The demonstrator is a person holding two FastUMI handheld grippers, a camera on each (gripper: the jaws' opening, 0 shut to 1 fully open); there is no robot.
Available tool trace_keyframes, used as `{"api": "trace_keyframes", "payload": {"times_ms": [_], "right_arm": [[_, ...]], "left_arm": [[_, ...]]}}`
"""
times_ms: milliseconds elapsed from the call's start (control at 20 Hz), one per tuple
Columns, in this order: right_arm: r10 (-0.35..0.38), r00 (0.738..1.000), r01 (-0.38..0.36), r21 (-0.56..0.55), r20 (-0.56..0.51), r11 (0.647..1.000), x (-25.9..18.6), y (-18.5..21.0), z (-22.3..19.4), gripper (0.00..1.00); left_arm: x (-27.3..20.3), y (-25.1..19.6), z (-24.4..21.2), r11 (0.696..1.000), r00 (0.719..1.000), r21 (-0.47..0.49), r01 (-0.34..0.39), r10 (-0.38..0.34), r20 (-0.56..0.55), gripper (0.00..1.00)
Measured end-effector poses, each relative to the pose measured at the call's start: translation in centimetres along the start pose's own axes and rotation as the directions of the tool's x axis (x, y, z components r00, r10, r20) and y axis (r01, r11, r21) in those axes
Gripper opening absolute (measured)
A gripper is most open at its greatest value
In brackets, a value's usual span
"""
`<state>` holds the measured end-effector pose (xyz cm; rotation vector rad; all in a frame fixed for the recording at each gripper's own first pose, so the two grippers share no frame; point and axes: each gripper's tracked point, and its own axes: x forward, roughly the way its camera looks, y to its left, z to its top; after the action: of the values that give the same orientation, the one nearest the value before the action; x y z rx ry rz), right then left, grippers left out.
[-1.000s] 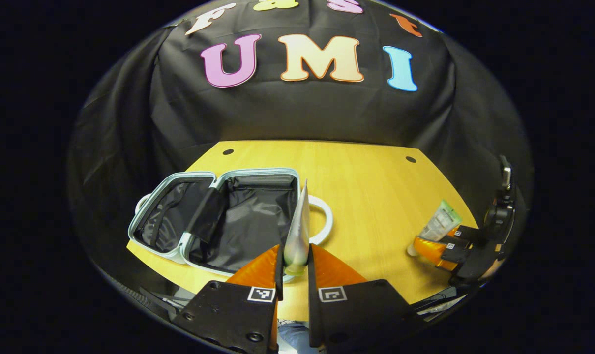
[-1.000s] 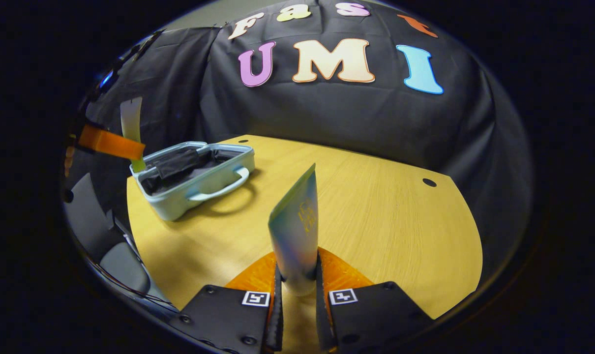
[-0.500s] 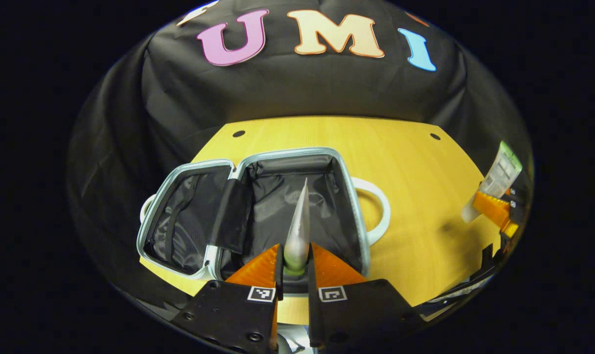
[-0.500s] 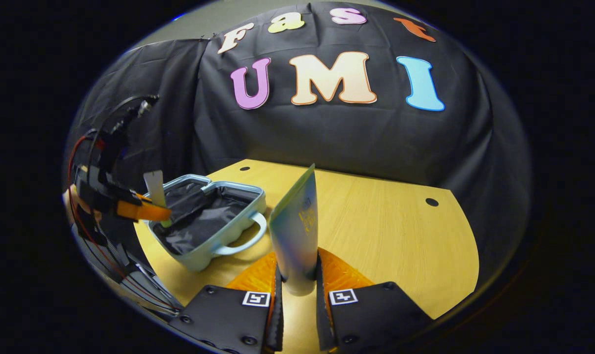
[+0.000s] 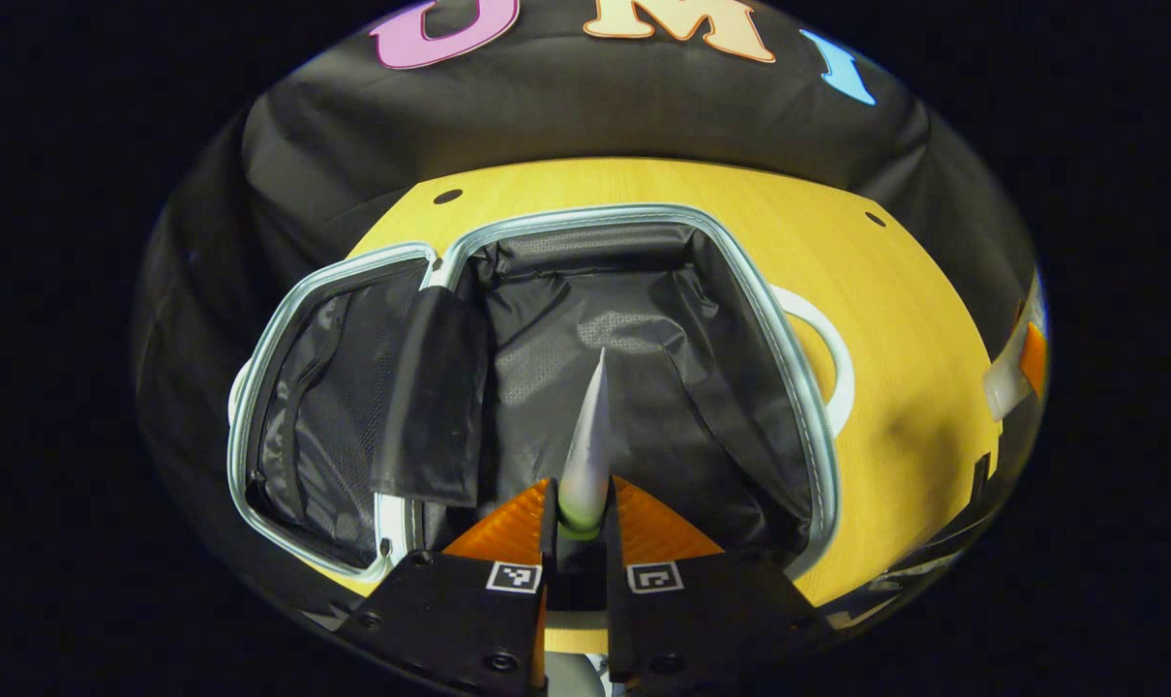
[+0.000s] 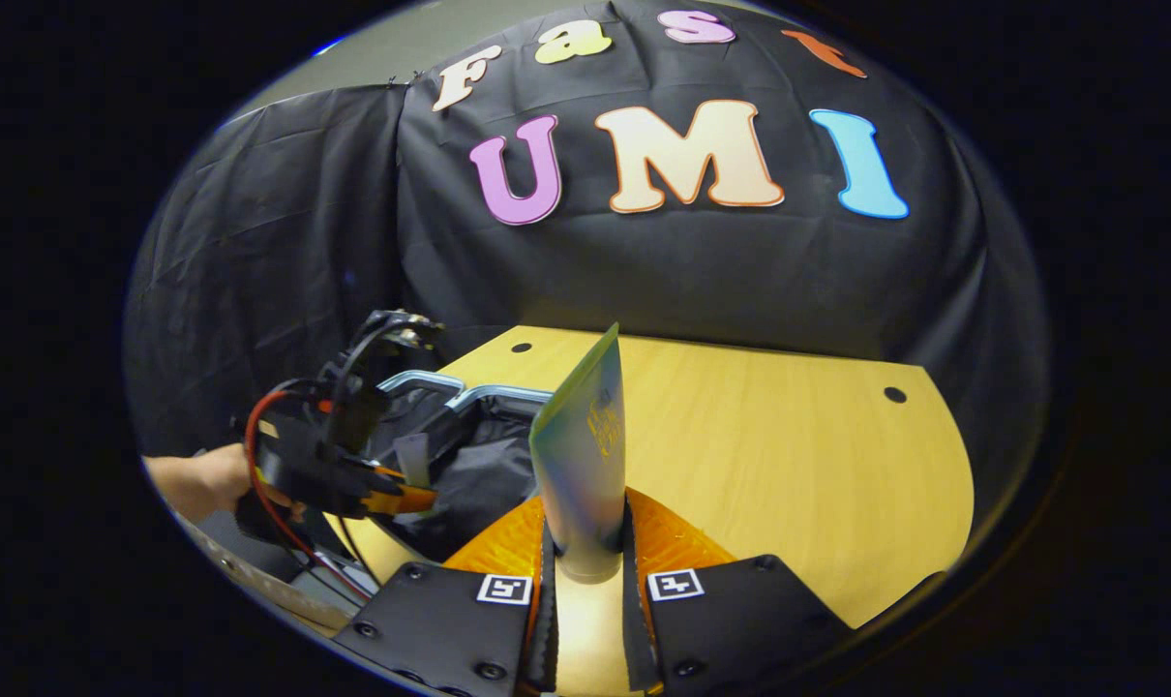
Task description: First open the suitcase, pack the skin care products into it, and then close the suitcase.
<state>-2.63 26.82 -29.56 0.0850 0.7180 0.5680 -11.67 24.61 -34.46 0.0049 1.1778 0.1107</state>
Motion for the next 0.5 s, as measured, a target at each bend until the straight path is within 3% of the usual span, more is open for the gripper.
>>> {"api": "trace_keyframes", "payload": {"times_ms": [150,350,500], "right_arm": [[0.032,0.999,-0.031,0.022,-0.03,0.999,0.9,2.5,-0.2,0.29],[0.04,0.998,-0.038,0.059,-0.044,0.998,2.4,4.9,-0.3,0.29],[0.046,0.996,-0.039,0.094,-0.072,0.995,3.7,6.3,-0.7,0.29]], "left_arm": [[1.4,-0.2,-0.4,0.999,0.999,-0.009,0.043,-0.044,-0.028,0.18],[2.4,0.2,0.1,0.995,0.997,0.051,0.082,-0.081,-0.013,0.18],[2.1,0.1,0.8,0.992,0.992,0.022,0.125,-0.126,0.025,0.23]]}}
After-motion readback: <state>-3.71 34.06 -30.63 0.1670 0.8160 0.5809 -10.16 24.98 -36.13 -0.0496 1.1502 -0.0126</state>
